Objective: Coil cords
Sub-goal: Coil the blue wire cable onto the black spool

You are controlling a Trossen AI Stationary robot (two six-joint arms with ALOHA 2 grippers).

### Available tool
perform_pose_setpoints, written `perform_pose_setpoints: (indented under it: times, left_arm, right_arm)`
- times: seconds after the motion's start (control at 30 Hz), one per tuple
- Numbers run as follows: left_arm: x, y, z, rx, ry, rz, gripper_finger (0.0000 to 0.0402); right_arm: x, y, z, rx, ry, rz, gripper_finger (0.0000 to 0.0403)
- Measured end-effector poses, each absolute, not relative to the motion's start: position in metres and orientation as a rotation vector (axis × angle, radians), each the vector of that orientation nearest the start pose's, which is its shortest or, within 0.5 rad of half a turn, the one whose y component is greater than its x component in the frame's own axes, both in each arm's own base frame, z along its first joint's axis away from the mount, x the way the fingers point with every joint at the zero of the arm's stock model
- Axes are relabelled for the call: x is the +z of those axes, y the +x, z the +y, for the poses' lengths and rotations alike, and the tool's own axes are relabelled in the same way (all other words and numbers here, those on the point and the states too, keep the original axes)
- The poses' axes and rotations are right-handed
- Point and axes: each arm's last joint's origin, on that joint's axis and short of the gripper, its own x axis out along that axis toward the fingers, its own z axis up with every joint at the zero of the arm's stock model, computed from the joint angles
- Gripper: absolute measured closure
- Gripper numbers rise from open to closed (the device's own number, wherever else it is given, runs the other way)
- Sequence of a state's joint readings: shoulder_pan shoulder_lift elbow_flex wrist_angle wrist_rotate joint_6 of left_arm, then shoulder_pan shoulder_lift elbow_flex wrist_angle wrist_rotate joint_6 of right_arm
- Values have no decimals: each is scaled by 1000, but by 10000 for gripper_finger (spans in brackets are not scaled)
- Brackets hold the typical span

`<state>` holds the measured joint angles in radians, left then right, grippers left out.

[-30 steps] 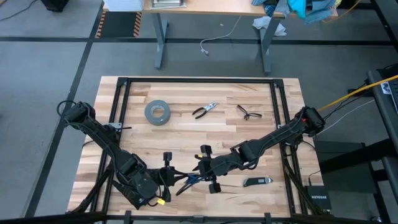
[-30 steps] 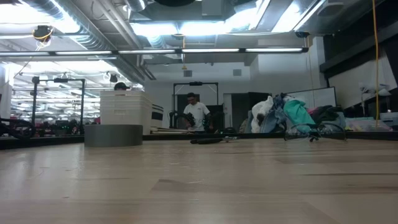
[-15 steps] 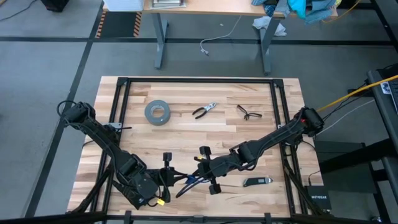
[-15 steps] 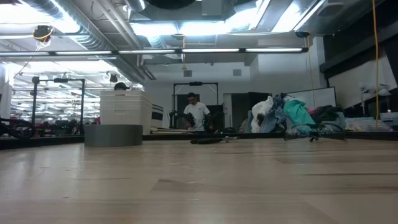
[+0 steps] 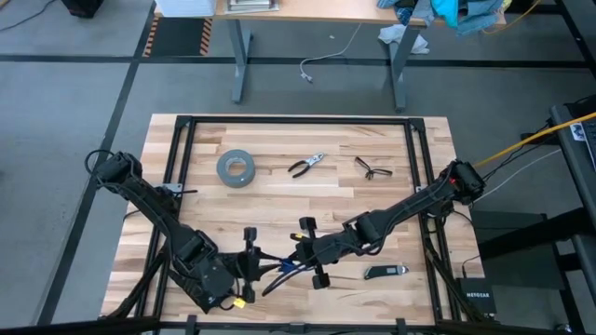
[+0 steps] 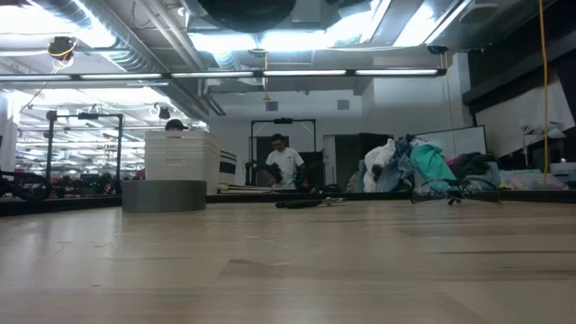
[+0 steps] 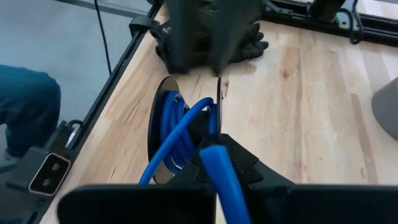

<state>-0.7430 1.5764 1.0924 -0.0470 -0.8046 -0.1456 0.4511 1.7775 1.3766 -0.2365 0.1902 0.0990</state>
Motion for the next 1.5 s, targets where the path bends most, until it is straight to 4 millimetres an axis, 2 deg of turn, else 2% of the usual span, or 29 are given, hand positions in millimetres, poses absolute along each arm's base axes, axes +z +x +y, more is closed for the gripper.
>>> perform_pose_setpoints:
  times: [0.13,0.3,0.43,0.67,0.8,0.97,1.13,1.33,1.4,1.5]
  left_arm:
    - [262,261,-221,72,237,374,293]
    - [268,251,-225,211,293,312,250]
    - [283,238,-229,372,272,204,237]
    - [292,240,-231,386,10,112,235]
    - [287,251,-228,323,-70,128,235]
    - [269,280,-230,293,-27,108,235]
    - [268,313,-225,236,49,-73,235]
    - [277,330,-214,52,301,-411,235]
    - [278,334,-208,31,376,-464,235]
    - [277,342,-196,50,376,-463,235]
  right_arm:
    - [264,363,169,218,-107,618,400]
    - [268,362,166,186,-113,609,401]
    - [285,356,154,85,-123,571,401]
    - [329,339,131,-61,-130,430,401]
    - [345,328,133,-64,-138,371,401]
    - [362,311,139,-97,-172,314,401]
    - [388,291,147,-93,-195,192,401]
    - [411,272,161,-43,-247,49,401]
    - [415,268,165,-28,-258,21,401]
    - [415,266,168,-20,-273,15,401]
